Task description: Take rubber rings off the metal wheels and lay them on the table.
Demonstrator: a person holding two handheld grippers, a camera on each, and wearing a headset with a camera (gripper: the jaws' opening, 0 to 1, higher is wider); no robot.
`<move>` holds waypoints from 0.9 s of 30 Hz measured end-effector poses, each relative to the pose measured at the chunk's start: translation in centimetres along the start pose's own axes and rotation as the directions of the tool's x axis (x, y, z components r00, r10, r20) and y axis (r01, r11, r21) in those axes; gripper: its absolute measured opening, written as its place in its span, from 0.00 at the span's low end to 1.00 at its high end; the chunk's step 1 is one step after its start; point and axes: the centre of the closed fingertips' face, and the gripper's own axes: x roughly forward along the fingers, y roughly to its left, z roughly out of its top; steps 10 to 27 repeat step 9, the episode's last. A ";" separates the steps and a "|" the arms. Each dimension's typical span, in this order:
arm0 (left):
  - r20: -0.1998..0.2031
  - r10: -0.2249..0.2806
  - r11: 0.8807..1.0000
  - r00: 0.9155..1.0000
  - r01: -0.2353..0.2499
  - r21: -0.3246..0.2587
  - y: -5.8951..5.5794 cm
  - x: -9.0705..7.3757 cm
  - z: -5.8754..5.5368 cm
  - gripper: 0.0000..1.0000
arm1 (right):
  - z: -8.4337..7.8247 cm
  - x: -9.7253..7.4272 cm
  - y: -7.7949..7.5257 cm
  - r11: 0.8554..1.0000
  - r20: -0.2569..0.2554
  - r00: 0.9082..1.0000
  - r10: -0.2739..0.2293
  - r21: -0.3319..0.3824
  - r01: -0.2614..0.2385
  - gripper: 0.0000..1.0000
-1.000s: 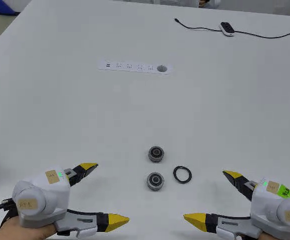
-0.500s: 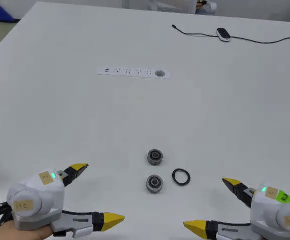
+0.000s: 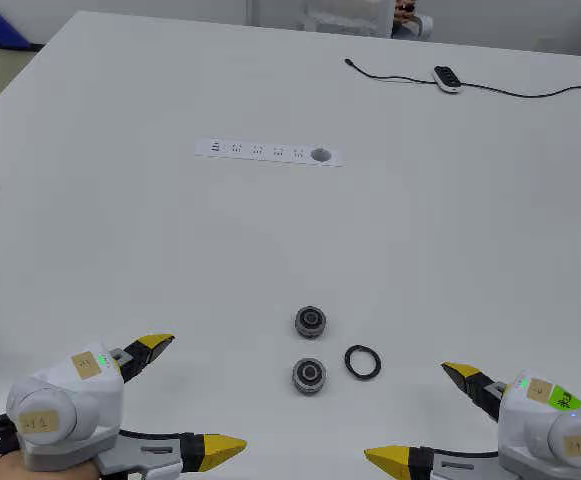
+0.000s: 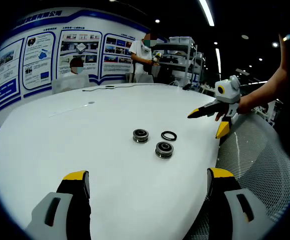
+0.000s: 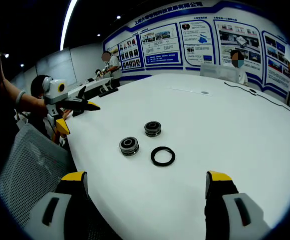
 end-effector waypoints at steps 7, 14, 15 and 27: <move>-0.003 -0.001 1.000 1.000 0.001 0.004 0.2 0.1 0.1 1.00 | -0.1 -0.2 -0.1 1.000 -0.001 1.000 -0.007 0.006 0.007 0.99; -0.004 -0.003 1.000 1.000 0.003 0.004 0.2 0.0 0.0 1.00 | -0.2 -0.2 -0.1 1.000 -0.005 1.000 -0.008 0.008 0.008 0.99; -0.004 -0.003 1.000 1.000 0.003 0.004 0.2 0.0 0.0 1.00 | -0.2 -0.2 -0.1 1.000 -0.005 1.000 -0.008 0.008 0.008 0.99; -0.004 -0.003 1.000 1.000 0.003 0.004 0.2 0.0 0.0 1.00 | -0.2 -0.2 -0.1 1.000 -0.005 1.000 -0.008 0.008 0.008 0.99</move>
